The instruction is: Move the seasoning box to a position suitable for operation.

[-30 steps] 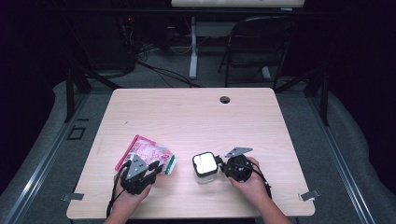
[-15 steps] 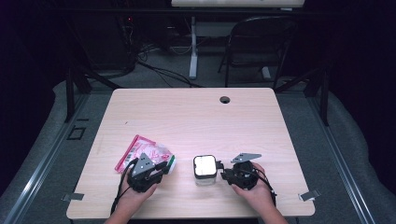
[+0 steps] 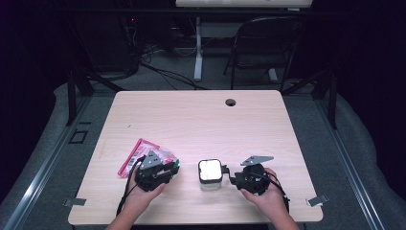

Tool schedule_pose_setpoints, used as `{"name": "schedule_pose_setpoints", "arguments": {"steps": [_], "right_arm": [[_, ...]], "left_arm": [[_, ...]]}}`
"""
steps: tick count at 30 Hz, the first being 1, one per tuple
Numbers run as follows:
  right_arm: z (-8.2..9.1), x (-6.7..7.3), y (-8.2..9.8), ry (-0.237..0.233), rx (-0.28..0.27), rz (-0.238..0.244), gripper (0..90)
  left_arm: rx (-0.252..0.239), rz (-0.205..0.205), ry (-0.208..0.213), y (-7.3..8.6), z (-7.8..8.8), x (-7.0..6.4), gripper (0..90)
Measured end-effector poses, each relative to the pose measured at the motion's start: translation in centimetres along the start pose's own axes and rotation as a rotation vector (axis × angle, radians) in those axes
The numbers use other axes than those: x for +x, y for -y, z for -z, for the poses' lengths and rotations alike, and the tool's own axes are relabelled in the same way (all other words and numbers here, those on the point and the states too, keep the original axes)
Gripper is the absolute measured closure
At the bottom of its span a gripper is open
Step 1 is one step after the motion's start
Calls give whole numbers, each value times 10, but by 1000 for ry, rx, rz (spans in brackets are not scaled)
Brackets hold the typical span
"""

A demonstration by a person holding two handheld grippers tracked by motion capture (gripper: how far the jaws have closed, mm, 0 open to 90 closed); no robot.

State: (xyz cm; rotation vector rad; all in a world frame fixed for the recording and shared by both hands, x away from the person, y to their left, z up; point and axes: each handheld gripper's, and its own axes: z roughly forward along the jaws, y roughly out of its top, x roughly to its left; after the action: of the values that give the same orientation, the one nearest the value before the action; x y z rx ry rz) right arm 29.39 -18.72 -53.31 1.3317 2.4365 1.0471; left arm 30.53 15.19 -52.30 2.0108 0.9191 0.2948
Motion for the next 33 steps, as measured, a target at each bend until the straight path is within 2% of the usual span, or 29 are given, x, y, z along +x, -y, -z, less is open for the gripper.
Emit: {"name": "schedule_pose_setpoints", "arguments": {"steps": [1, 6, 9, 12, 18, 22, 23, 26, 29, 33], "right_arm": [[3, 0, -2, 2, 4, 0, 677], [11, 0, -11, 27, 13, -9, 651], [18, -3, -21, 25, 13, -39, 630], [22, -5, -29, 26, 10, -74, 631], [28, -4, -46, 11, -4, -106, 655], [29, 0, -53, 19, -14, -106, 674], [29, 4, -55, 16, -17, -111, 692], [29, 7, -54, 0, -27, -127, 698], [26, 10, -53, 10, -30, -138, 727], [24, 10, -52, -9, -37, -160, 757]], "left_arm": [[8, 18, 9, -2, -2, 0, 701], [21, 39, 8, -12, -6, -2, 655], [20, 66, 6, -27, -8, -4, 643], [10, 86, 36, -39, -9, -4, 649], [20, 92, 53, -55, -16, -8, 661], [19, 105, 58, -56, -18, -9, 661], [32, 98, 55, -56, -20, -11, 669], [23, 98, 59, -53, -21, -15, 686], [28, 101, 67, -49, -21, -19, 722], [33, 93, 76, -44, -20, -21, 784]]}}
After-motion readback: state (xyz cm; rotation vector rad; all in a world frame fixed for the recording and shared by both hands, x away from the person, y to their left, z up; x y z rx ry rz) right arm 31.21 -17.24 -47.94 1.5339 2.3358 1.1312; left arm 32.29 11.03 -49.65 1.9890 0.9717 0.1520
